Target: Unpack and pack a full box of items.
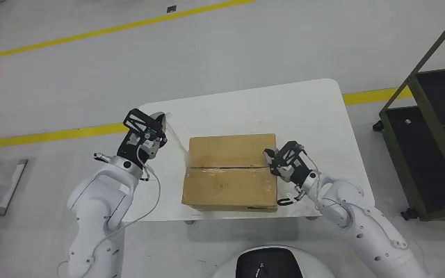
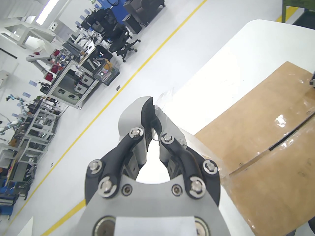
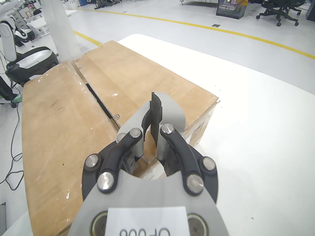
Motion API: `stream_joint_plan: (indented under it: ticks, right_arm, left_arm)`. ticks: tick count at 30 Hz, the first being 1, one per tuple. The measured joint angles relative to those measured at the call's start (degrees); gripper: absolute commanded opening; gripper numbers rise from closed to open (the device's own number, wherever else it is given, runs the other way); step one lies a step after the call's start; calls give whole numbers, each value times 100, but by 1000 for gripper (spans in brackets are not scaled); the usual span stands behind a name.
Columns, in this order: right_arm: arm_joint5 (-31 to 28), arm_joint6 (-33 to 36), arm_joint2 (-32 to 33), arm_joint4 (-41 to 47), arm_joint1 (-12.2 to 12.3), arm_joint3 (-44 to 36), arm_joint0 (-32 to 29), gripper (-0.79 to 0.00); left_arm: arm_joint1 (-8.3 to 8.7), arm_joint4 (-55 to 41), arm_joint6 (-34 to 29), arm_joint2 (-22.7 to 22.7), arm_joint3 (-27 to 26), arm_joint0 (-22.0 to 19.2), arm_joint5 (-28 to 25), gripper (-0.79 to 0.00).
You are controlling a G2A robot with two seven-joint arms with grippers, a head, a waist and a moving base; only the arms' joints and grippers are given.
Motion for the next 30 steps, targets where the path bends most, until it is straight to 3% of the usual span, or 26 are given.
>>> stream_joint_plan:
  ticks: [3, 7, 8, 9, 10, 25, 30]
  right_arm:
    - [8, -17, -15, -31, -1, 25, 0, -785]
    - [7, -24, -24, -58, 1, 32, -5, -785]
    - [7, -24, -25, -63, 1, 30, -9, -785]
    - [8, -23, -25, -69, 2, 26, -14, -785]
    - [11, -20, -26, -75, 2, 21, -18, -785]
    - [87, 38, -24, -114, 9, -164, -79, -785]
    - [126, 43, 38, -122, 21, -338, -140, -785]
  left_arm:
    - [38, 149, 8, -308, -31, 78, 43, -782]
    - [81, 335, 59, -631, -25, 141, 95, -653]
    - [88, 357, 73, -689, -11, 156, 117, -453]
    - [98, 378, 88, -761, 15, 175, 132, -126]
    - [106, 417, 77, -812, 42, 191, 135, 0]
    - [138, 304, -1010, -1334, 140, 472, 949, 0]
    - [140, 10, -1020, -1211, -95, 623, 759, 0]
